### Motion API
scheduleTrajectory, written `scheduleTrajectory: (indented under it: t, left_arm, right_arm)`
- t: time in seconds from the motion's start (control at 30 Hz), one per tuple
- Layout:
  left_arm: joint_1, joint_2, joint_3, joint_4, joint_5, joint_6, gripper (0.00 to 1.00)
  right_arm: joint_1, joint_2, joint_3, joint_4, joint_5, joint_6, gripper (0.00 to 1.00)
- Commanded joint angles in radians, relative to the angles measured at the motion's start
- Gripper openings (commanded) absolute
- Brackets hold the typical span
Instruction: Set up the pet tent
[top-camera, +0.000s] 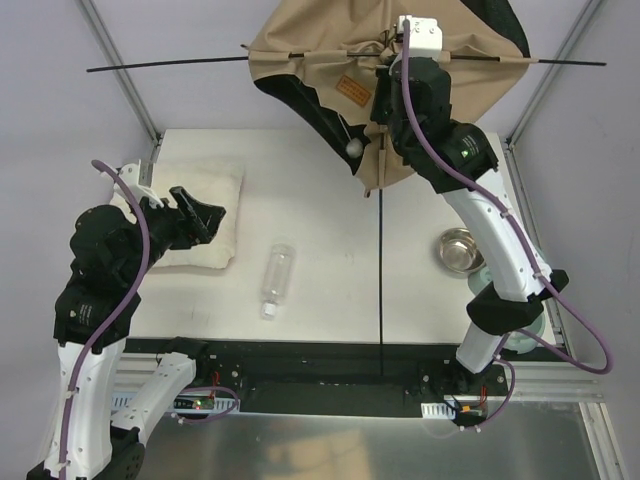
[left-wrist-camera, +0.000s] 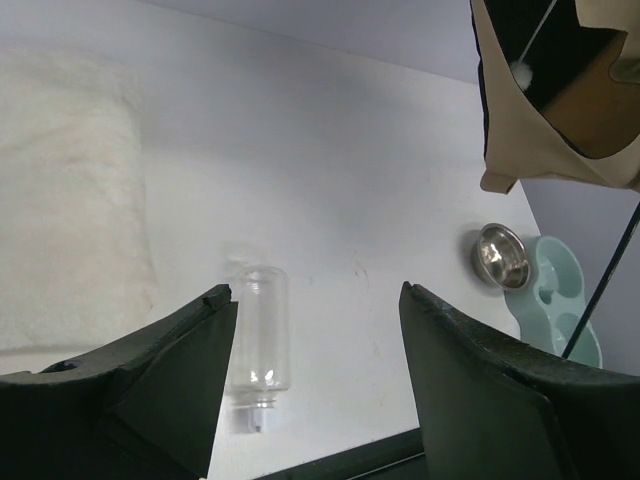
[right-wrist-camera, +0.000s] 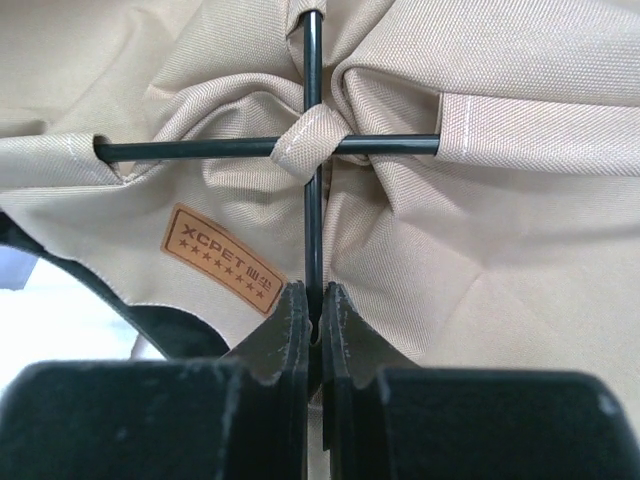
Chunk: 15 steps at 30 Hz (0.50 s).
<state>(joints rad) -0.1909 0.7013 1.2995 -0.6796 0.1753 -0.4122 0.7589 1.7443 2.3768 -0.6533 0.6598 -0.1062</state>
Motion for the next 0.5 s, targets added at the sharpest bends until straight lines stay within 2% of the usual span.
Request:
scheduleTrajectory:
  t: [0.0, 0.23, 0.47]
  left_arm:
    - [-0.005, 0.004, -0.012, 0.022, 0.021, -0.025, 0.68]
    - [-0.005, 0.020, -0.017, 0.020, 0.024, -0.025, 0.68]
    - [-0.005, 0.043, -0.016, 0.022, 0.035, -0.027, 0.67]
  right_arm:
    - [0.005, -0.055, 0.033, -0.115, 0.000, 0.152, 0.00]
    - [0.005, -0.161, -0.158, -0.233, -0.121, 0.310, 0.00]
    - [-0.009, -0.272, -0.457, -0.197, -0.204, 0.537, 0.00]
